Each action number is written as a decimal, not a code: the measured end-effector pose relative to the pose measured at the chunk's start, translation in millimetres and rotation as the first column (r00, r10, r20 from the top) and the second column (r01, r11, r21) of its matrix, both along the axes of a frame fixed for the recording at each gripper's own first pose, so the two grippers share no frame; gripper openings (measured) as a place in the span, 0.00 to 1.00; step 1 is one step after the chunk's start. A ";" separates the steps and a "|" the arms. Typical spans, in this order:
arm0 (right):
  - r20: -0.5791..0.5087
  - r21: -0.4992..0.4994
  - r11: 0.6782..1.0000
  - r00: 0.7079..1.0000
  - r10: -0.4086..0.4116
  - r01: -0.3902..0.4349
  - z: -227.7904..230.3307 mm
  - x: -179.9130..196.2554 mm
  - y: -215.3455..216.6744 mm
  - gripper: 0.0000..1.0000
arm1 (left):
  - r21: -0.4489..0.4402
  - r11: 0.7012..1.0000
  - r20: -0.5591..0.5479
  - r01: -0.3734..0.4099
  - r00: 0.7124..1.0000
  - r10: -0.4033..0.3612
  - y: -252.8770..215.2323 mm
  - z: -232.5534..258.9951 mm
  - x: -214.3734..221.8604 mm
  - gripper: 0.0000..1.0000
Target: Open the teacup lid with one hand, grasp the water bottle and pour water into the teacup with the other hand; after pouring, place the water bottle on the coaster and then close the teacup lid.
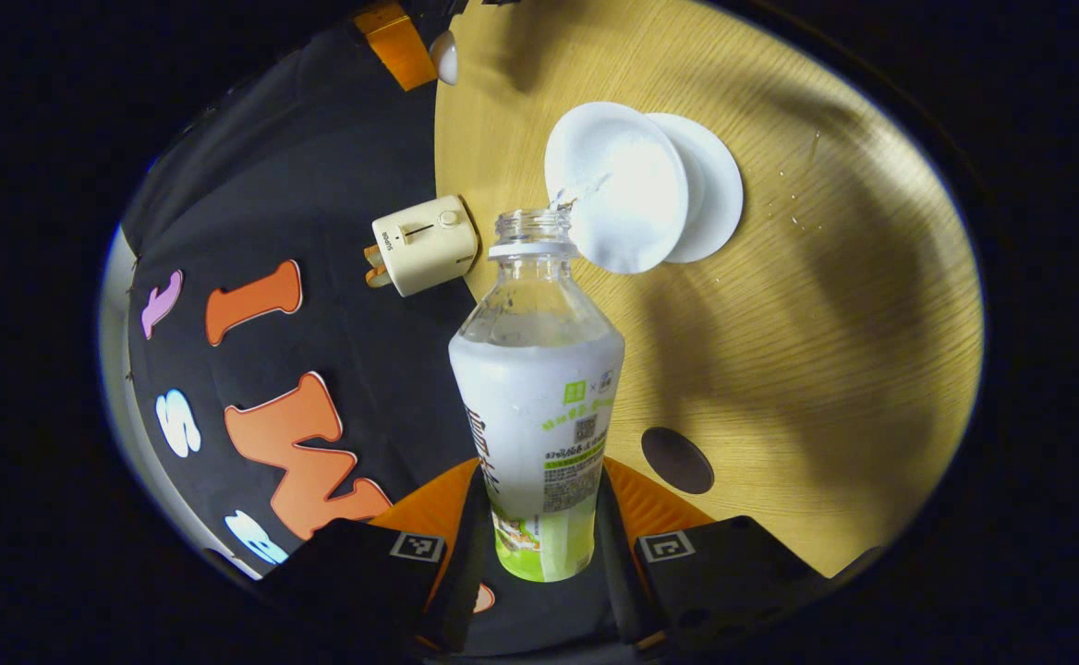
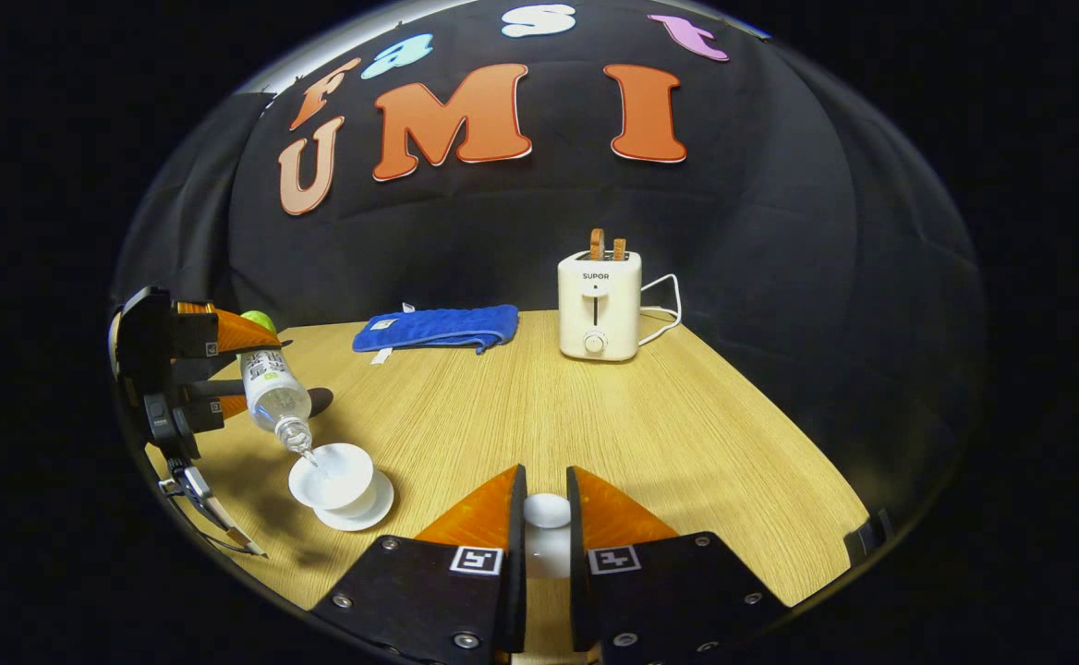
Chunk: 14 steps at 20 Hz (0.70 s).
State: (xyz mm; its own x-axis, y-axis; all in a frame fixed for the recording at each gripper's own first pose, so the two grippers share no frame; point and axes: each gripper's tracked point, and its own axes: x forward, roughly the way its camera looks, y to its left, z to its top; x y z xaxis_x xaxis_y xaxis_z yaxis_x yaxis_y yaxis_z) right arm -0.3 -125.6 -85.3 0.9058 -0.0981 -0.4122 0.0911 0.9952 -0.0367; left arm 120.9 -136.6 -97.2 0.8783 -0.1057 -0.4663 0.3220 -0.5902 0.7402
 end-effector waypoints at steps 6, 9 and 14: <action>-0.003 -0.003 1.000 1.000 -0.002 0.002 -0.1 -1.9 -3.6 0.19 | 0.050 0.998 0.033 0.046 0.998 -0.047 -6.3 5.9 -0.8 0.62; -0.007 -0.003 1.000 1.000 0.001 -0.001 -1.6 -1.6 -2.4 0.19 | 0.061 0.995 0.044 0.073 0.996 -0.075 -11.2 9.7 -3.5 0.63; -0.007 -0.007 1.000 1.000 0.004 -0.004 -0.8 -3.3 -2.7 0.19 | 0.089 0.992 0.074 0.093 0.992 -0.099 -15.3 15.6 -0.5 0.61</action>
